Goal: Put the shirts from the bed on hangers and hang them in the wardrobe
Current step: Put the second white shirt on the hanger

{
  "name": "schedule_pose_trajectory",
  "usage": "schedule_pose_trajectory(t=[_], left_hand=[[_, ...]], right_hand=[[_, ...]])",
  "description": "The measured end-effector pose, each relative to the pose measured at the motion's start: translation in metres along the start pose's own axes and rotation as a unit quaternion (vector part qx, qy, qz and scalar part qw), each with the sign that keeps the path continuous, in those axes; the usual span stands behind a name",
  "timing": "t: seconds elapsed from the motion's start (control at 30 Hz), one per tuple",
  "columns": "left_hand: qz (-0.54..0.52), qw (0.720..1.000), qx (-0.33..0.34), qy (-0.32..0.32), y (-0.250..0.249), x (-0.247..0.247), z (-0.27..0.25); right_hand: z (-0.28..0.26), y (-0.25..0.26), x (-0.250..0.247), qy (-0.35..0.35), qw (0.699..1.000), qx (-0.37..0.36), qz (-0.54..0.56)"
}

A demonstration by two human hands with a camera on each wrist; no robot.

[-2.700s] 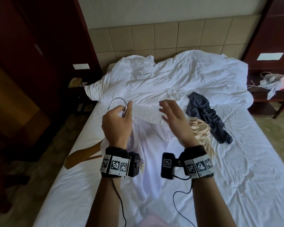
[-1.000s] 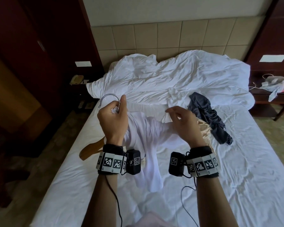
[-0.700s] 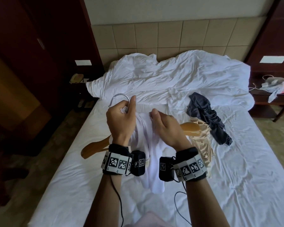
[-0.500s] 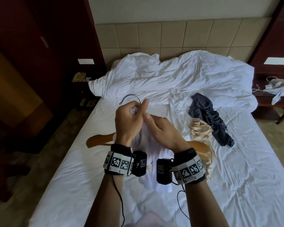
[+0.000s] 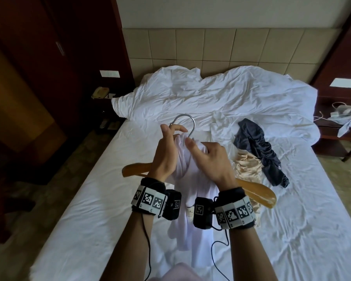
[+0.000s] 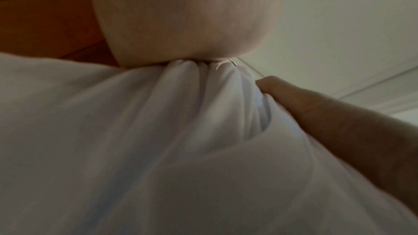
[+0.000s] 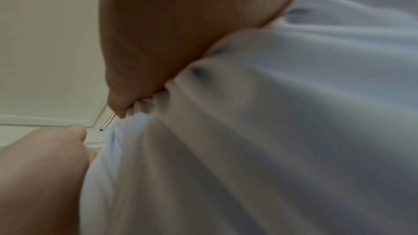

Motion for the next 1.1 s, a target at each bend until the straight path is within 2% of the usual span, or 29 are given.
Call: schedule_pose_trajectory(t=[0.13,0.27,0.37,0.57,0.63,0.7,0.8,0.87,0.93,1.0,1.1], left_hand=[[0.103,0.993,-0.048,0.021,0.019,-0.005,0.005],[0.199,0.977,-0.074,-0.003,0.017,-0.022,0.003],[0.249,0.961,-0.112,-0.042,0.022,-0.047,0.006],[0.311,0.93,-0.129,-0.148,0.05,-0.104,0.01],[0.327,0.917,-0.092,-0.211,0.043,-0.11,0.002],[0.32,0.917,-0.021,-0.237,0.028,-0.104,-0.005],[0.302,0.935,0.055,-0.179,0.016,-0.092,-0.002],[0.359,0.914,0.104,-0.156,0.016,-0.089,0.004],[0.386,0.897,0.118,-0.177,0.014,-0.092,0.004],[0.387,0.896,0.093,-0.196,0.015,-0.098,0.001],[0.344,0.916,-0.044,-0.203,0.026,-0.109,-0.002]], right_hand=[[-0.003,-0.002,-0.013,-0.055,0.998,-0.006,0.016],[-0.005,-0.004,-0.025,-0.111,0.993,-0.015,0.023],[-0.007,-0.002,-0.029,-0.115,0.992,-0.029,0.032],[-0.007,0.004,-0.029,-0.117,0.992,-0.03,0.026],[-0.007,0.006,-0.027,-0.118,0.992,-0.037,0.033],[-0.006,0.008,-0.025,-0.119,0.991,-0.042,0.046],[-0.007,0.011,-0.024,-0.124,0.988,-0.044,0.081],[-0.009,0.014,-0.025,-0.135,0.985,-0.048,0.099],[-0.009,0.013,-0.027,-0.133,0.983,-0.055,0.113],[-0.009,0.01,-0.03,-0.127,0.984,-0.049,0.115],[-0.01,0.006,-0.033,-0.117,0.985,-0.049,0.117]])
Point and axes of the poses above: each hand's wrist, its own z-axis towards the middle knuckle, its own x-axis out of the palm, y = z × x, the point moved 5 cm from there along z, towards the middle knuckle, and after that the axes turned 12 degrees about y, right-handed, at the moved point
